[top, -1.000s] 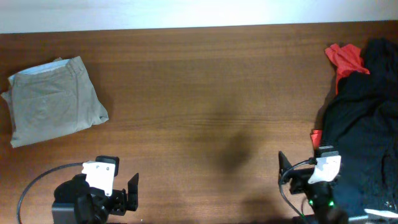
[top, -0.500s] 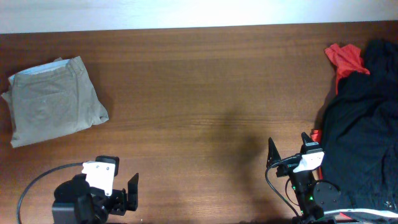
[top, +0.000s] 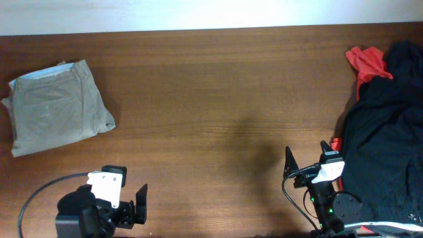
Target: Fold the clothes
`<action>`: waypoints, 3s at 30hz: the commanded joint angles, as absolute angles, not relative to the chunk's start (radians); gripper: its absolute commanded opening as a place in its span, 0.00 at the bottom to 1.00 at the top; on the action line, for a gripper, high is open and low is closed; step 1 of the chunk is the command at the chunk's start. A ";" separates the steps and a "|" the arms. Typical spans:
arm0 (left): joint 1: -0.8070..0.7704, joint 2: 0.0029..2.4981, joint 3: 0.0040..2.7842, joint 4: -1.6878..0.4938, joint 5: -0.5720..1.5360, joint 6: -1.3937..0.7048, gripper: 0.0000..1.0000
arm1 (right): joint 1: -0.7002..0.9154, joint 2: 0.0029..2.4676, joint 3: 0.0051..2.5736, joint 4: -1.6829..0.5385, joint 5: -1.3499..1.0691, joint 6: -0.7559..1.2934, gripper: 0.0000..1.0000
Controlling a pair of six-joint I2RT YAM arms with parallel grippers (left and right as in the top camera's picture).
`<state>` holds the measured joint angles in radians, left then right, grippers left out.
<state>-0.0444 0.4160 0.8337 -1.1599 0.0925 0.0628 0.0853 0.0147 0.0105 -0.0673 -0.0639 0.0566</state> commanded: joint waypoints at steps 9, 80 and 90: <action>-0.041 0.408 0.832 -1.157 0.085 0.064 0.99 | 0.091 0.004 0.006 -0.075 -0.047 0.060 0.99; -0.036 0.005 0.009 -0.079 0.036 0.053 0.99 | 0.091 0.004 0.006 -0.075 -0.047 0.060 0.99; -0.036 0.005 0.009 -0.079 0.036 0.053 0.99 | 0.091 0.004 0.006 -0.075 -0.047 0.060 0.99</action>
<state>-0.0425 0.0143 0.0185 -0.0784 0.0471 0.0589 0.0853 0.0120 0.0105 -0.0681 -0.0597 0.0555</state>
